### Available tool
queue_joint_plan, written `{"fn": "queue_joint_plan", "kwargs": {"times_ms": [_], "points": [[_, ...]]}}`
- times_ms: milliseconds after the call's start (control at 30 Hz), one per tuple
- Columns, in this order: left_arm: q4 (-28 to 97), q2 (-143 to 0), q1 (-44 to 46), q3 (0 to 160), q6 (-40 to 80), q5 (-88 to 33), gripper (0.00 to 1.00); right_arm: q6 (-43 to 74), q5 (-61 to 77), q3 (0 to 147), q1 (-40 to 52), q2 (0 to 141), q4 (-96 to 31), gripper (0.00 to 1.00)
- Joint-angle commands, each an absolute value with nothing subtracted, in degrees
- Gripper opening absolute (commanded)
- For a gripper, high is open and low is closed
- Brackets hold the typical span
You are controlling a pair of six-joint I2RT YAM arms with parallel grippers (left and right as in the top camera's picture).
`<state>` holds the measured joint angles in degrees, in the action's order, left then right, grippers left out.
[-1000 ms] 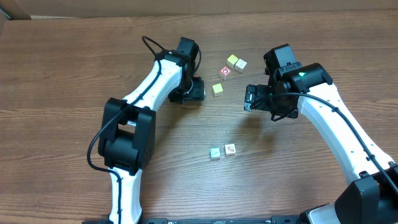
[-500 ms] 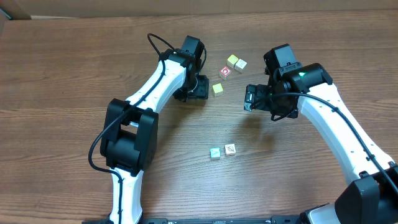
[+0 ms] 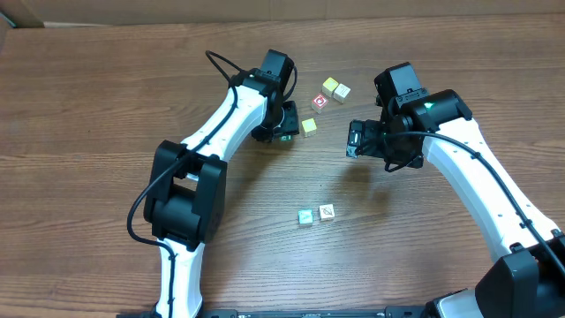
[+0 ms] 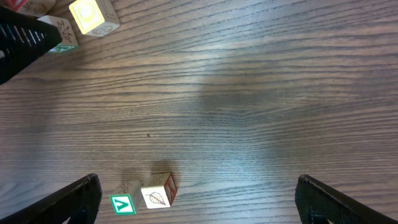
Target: Flip 3 blocks
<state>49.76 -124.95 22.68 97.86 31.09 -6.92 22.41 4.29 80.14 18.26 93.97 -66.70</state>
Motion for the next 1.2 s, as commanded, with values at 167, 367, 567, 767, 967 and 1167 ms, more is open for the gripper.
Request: {"fn": "queue_joint_plan", "kwargs": {"times_ms": [167,367,567,767,967,1167], "points": [[49.8,-125.5,22.9,99.2,33.2,-5.3,0.52,22.0,4.6,79.9,18.3,92.5,-67.4,1.00],[49.7,-127.2,23.0,99.2,31.9,-5.8,0.49,22.0,4.7,79.9,18.3,92.5,-67.7,1.00],[50.5,-129.7,23.0,99.2,31.7,-6.0,0.35,22.0,4.6,79.9,18.3,92.5,-67.7,1.00],[49.5,-129.9,22.9,99.2,31.7,-6.0,0.27,22.0,4.6,79.9,18.3,92.5,-67.6,1.00],[49.1,-129.8,22.9,100.1,27.5,-5.8,0.42,22.0,4.6,79.9,18.3,92.5,-67.6,1.00],[49.7,-129.8,22.9,101.3,25.7,-3.9,0.55,22.0,4.6,79.9,18.3,92.5,-67.6,1.00]]}}
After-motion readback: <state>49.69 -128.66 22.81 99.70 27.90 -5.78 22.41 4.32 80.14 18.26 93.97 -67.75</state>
